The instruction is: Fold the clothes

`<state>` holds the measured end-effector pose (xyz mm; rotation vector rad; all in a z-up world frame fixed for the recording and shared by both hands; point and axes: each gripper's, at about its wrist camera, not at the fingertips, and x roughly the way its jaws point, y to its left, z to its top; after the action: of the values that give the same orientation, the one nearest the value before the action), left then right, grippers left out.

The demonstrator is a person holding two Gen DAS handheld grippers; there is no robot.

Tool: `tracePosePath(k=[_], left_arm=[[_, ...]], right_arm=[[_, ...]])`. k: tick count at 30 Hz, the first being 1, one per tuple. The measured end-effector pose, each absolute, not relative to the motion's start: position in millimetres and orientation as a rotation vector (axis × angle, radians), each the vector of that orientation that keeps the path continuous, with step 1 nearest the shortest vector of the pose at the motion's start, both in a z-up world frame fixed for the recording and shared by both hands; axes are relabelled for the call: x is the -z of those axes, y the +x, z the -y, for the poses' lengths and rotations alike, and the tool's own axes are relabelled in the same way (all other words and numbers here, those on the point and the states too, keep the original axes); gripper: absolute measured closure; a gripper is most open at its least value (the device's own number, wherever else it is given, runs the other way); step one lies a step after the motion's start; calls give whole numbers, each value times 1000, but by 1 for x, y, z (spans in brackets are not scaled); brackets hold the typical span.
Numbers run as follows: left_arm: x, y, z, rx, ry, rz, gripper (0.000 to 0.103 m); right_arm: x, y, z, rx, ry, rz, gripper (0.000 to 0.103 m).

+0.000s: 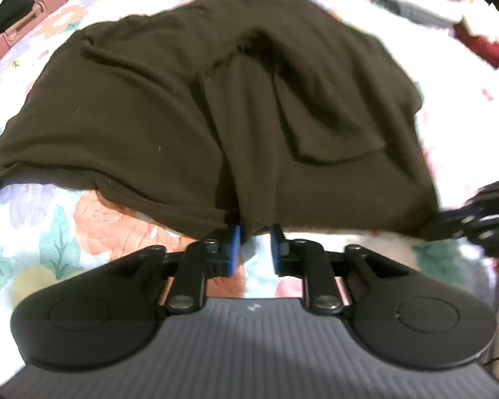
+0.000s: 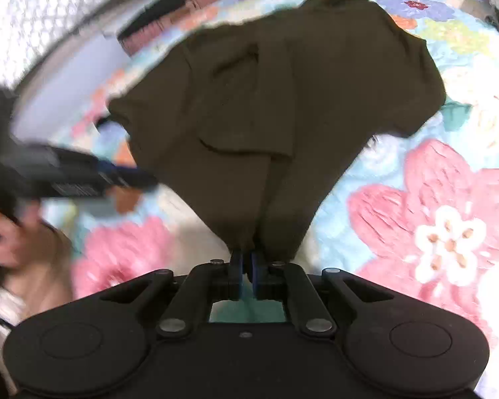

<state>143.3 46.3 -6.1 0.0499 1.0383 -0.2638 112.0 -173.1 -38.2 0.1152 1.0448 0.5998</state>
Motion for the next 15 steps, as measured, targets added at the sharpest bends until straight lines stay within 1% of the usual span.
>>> tracePosePath(k=[1, 2, 3, 4, 5, 6, 7, 8, 10, 12, 15], left_arm=[[0, 141, -50, 274, 22, -1021, 63], [-8, 138, -54, 274, -5, -1010, 56], [-16, 137, -57, 255, -26, -1006, 43], [-23, 137, -59, 237, -47, -1001, 39], [-34, 136, -62, 235, -61, -977, 39], [-43, 137, -63, 241, -64, -952, 36], [-53, 143, -65, 248, -64, -923, 31], [-62, 151, -64, 262, -60, -885, 30], [-73, 177, -61, 285, -68, -877, 28], [-77, 212, -56, 249, -98, -905, 28], [-78, 264, -50, 277, -115, -865, 28]], right_arm=[[38, 110, 172, -590, 82, -1040, 94], [33, 108, 173, -578, 68, -1014, 94], [23, 105, 175, -567, 58, -976, 89], [11, 102, 176, -559, 45, -929, 88], [-3, 101, 176, -560, 30, -876, 80], [-18, 102, 175, -555, 18, -821, 63], [-31, 103, 175, -549, 17, -771, 57], [-41, 105, 176, -558, 24, -734, 53], [-53, 117, 174, -609, 19, -716, 53], [-43, 143, 162, -644, -10, -764, 53], [-13, 184, 145, -631, -20, -889, 53]])
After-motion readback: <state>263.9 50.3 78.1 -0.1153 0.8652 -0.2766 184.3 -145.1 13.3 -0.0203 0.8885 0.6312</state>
